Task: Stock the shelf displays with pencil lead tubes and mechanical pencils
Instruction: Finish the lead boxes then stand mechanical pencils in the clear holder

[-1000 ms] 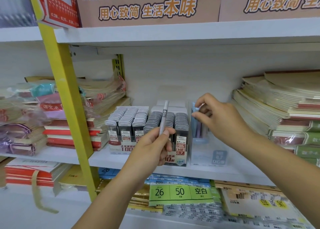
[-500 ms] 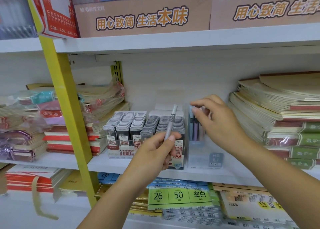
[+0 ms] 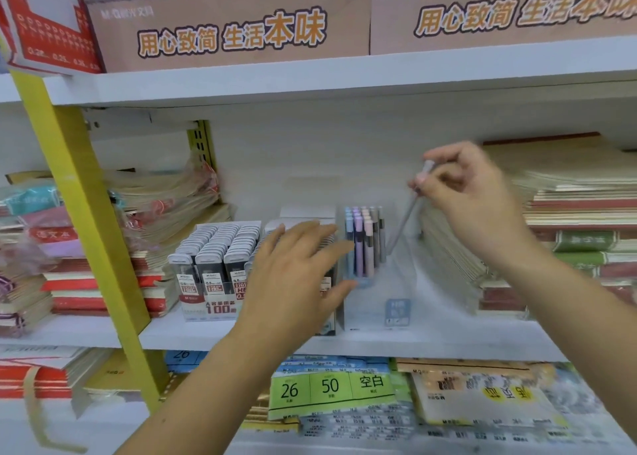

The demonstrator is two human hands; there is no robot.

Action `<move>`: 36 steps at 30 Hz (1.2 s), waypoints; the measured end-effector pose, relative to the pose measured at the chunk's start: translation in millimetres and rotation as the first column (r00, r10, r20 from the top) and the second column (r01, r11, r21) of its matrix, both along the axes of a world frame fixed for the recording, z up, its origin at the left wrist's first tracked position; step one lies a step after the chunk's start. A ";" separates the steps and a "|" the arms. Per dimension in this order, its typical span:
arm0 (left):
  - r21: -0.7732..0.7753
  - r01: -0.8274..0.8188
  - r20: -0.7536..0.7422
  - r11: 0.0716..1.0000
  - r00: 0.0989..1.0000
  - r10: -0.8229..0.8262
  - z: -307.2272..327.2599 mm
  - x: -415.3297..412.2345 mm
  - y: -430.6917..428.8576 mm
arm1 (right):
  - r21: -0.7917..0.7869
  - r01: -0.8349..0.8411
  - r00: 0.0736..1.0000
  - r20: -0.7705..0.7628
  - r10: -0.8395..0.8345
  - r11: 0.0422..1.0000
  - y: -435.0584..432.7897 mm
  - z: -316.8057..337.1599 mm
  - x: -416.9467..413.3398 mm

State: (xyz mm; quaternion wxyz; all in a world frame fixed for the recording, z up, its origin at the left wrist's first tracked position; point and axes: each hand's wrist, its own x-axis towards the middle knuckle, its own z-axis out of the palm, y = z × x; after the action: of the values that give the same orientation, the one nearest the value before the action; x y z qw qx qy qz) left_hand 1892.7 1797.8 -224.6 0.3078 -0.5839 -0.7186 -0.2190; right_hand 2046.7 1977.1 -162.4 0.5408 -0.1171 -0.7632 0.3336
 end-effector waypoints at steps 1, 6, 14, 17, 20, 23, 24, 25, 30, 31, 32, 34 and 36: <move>-0.065 -0.023 -0.025 0.998 0.999 0.021 -3.0 -3.1 1.6 | 0.042 0.046 0.995 0.091 -0.050 0.998 5.3 -6.9 -5.6; -0.119 -0.017 -0.040 0.993 0.999 0.012 -17.7 -13.6 5.8 | 0.245 0.151 0.939 0.268 -0.217 0.958 17.3 -33.3 -22.5; -0.044 0.022 -0.062 0.999 0.998 -0.025 -24.6 -19.9 10.7 | 0.301 0.151 0.926 0.291 -0.242 0.942 10.7 -38.9 -25.9; -0.032 0.030 -0.065 0.999 0.997 -0.032 -26.8 -22.2 12.3 | 0.334 0.164 0.915 0.300 -0.270 0.928 11.6 -42.1 -29.5; -0.026 0.036 -0.054 0.999 0.998 -0.037 -28.5 -23.9 14.0 | 0.385 0.208 0.891 0.305 -0.337 0.899 17.0 -47.6 -35.9; -0.035 0.041 -0.030 0.999 0.999 -0.043 -28.6 -23.1 14.0 | 0.486 0.272 0.828 0.321 -0.460 0.830 25.7 -51.2 -41.7; -0.043 0.042 -0.020 0.998 0.999 -0.043 -27.6 -22.1 13.4 | 0.478 0.276 0.813 0.347 -0.468 0.834 26.9 -50.7 -42.6; -0.055 0.039 -0.012 0.998 0.999 -0.040 -25.5 -20.7 12.6 | 0.451 0.271 0.805 0.379 -0.457 0.850 26.9 -49.4 -42.7; -0.014 0.032 -0.074 0.999 0.997 -0.033 -14.7 -7.4 6.0 | 0.179 0.248 0.898 0.326 -0.295 0.952 7.4 -45.3 -21.9; 0.053 0.066 -0.073 0.996 0.995 -0.062 -17.0 -4.7 2.6 | 0.112 0.243 0.939 0.220 -0.263 0.964 -2.7 -47.6 -12.7; 0.145 0.118 -0.062 0.982 0.992 -0.110 -23.3 -1.6 -3.0 | 0.065 0.226 0.967 0.104 -0.232 0.972 -15.8 -52.9 -2.5; 0.325 0.207 -0.048 0.923 0.978 -0.202 -51.2 3.7 -19.9 | 0.029 0.172 0.983 -0.077 -0.169 0.985 -47.2 -73.8 12.3; 0.357 0.222 0.013 0.907 0.970 -0.243 -103.8 8.2 -40.7 | -0.007 0.102 0.988 -0.114 -0.102 0.995 -74.8 -111.6 17.2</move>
State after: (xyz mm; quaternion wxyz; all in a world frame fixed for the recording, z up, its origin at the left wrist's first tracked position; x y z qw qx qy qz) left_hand 1900.9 1757.0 -328.3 0.3586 -0.5940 -0.6014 -0.3961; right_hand 2063.9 1902.2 -274.1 0.6001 -0.1371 -0.7238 0.3119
